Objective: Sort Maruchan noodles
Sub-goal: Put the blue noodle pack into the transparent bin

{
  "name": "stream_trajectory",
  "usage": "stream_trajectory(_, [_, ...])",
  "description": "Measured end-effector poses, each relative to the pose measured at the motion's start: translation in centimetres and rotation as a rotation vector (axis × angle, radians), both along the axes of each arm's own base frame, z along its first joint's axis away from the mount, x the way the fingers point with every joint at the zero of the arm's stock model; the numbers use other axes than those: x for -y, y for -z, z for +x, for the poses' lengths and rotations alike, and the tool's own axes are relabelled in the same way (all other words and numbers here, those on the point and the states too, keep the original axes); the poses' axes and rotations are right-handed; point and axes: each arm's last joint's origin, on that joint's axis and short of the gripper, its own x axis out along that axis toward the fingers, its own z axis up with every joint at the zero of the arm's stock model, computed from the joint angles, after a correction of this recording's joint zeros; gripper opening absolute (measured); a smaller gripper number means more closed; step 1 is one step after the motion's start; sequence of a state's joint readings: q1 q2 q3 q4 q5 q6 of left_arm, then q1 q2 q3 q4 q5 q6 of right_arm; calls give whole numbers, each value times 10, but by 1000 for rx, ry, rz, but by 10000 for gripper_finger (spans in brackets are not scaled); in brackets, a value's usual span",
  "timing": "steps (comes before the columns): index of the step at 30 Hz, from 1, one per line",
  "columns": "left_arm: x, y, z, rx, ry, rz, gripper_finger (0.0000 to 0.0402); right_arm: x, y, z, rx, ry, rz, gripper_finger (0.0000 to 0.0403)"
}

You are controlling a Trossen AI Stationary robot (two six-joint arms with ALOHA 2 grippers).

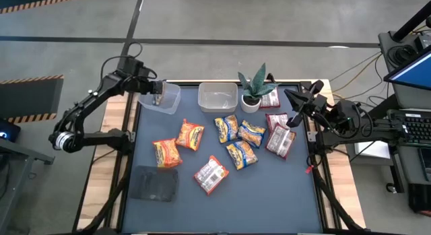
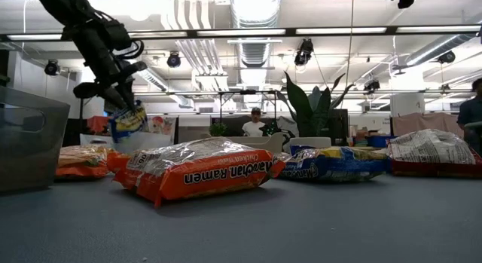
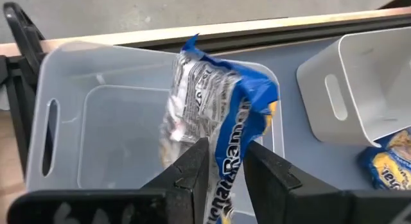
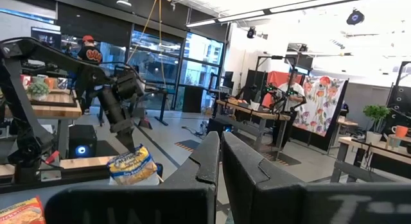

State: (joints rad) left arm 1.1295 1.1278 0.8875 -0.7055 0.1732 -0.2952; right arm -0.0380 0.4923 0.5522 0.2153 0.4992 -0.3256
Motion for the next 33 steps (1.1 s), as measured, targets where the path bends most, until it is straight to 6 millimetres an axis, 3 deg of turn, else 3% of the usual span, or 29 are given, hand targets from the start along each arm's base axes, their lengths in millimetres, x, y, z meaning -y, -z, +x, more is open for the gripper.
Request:
stream_trajectory(8, [-2, -13, 0, 4, -7, 28, 77, 0, 0, 0, 0, 0, 0, 9])
stream_trajectory(18, [-1, -16, 0, -17, 4, 53, 77, 0, 0, 0, 0, 0, 0, 9])
stream_trajectory(28, [0, -53, -1, -15, 9, 138, 73, 0, 0, 0, -1, 0, 0, 9])
stream_trajectory(33, [6, -46, 8, -20, 51, 109, 73, 0, 0, 0, -1, 1, -1, 9])
